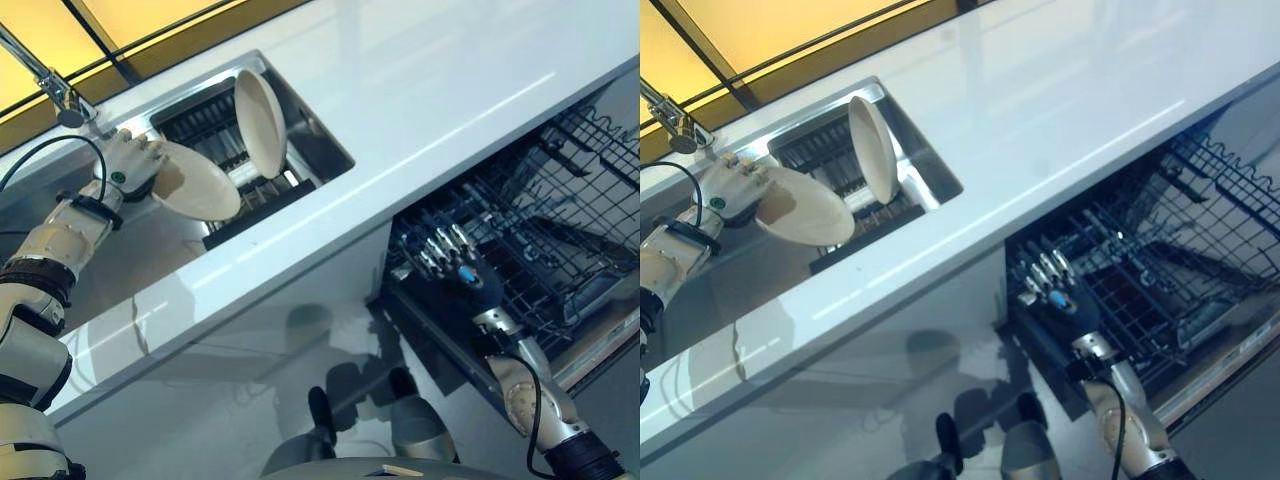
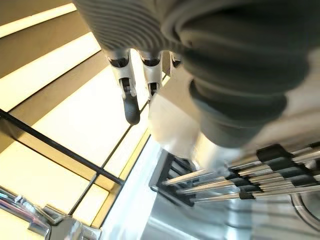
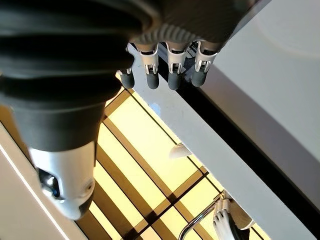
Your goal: Pick up plates and place into dishwasher.
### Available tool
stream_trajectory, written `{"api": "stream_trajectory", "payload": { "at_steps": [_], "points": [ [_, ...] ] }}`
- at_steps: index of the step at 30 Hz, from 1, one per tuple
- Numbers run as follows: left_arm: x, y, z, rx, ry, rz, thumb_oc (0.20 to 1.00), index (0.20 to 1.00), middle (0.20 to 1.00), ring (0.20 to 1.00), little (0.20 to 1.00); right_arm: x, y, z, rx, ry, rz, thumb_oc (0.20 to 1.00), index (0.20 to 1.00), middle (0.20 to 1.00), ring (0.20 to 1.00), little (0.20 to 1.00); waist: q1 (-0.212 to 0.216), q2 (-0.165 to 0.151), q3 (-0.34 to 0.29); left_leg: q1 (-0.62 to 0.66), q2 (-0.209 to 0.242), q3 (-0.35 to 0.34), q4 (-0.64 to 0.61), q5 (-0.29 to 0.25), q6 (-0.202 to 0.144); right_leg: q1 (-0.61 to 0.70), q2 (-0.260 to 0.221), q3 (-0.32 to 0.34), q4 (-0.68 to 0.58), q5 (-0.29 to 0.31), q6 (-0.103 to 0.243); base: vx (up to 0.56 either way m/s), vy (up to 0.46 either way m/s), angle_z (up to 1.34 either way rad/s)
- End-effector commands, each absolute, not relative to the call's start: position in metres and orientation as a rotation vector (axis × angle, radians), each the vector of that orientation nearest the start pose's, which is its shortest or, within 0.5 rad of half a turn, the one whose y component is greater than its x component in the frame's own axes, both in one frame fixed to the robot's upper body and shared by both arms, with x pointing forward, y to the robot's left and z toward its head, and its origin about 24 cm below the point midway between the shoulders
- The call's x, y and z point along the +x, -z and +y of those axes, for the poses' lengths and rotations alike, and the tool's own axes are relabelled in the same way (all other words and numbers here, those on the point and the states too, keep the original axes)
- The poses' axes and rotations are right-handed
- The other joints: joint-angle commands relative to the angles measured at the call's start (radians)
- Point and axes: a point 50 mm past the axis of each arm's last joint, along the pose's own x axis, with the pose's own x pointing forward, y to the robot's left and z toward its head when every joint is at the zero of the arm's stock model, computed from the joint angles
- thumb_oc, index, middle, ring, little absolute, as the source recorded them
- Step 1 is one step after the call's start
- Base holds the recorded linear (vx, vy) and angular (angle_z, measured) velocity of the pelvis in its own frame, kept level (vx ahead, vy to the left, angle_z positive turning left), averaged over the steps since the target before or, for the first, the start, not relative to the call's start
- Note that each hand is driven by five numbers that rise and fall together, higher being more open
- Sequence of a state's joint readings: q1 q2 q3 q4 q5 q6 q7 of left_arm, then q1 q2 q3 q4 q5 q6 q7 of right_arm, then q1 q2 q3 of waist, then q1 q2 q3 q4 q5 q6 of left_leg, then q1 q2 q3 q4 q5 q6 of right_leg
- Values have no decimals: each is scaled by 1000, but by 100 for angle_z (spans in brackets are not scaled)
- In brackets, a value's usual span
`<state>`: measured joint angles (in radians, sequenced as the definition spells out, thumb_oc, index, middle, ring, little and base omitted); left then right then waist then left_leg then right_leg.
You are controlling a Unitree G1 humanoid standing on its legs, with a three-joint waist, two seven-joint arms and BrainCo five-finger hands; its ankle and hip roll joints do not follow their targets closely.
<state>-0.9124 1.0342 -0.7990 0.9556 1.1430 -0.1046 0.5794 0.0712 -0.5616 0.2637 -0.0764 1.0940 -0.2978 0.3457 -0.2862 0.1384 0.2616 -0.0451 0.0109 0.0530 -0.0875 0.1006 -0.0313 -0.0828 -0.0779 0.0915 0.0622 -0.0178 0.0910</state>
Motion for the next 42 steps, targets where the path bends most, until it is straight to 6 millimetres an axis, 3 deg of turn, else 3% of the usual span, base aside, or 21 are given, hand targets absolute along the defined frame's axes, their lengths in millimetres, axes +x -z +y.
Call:
{"api": "stream_trajectory", "payload": {
  "at_steps": [1,14,27,42],
  "points": [
    [360,-208,324,2383,-142,-337,200,200,200,200,200,235,-110,-183,561,-537,-343,1000,1000,1000,1000,1000,-26,-38,-14,-5,-58,68,5,-68,56,-105,27,64,29,68,22,0,0,0],
    [355,-193,319,2329,7,-394,200,200,200,200,200,232,-108,-187,558,-530,-339,1000,1000,1000,1000,1000,-27,-32,-13,2,-63,61,6,-71,57,-94,26,60,28,62,17,0,0,0],
    [345,-200,317,2282,14,-564,200,200,200,200,200,226,-100,-190,584,-512,-325,1000,1000,1000,1000,1000,-16,-40,-47,24,-66,56,11,-80,59,-63,21,47,19,57,17,19,-20,1],
    [330,-208,323,2180,-3,-584,200,200,200,200,200,216,-89,-186,633,-477,-286,1000,1000,1000,1000,1000,27,-48,-125,66,-69,24,6,-92,63,-3,23,15,1,44,20,45,-33,4]
  ]
}}
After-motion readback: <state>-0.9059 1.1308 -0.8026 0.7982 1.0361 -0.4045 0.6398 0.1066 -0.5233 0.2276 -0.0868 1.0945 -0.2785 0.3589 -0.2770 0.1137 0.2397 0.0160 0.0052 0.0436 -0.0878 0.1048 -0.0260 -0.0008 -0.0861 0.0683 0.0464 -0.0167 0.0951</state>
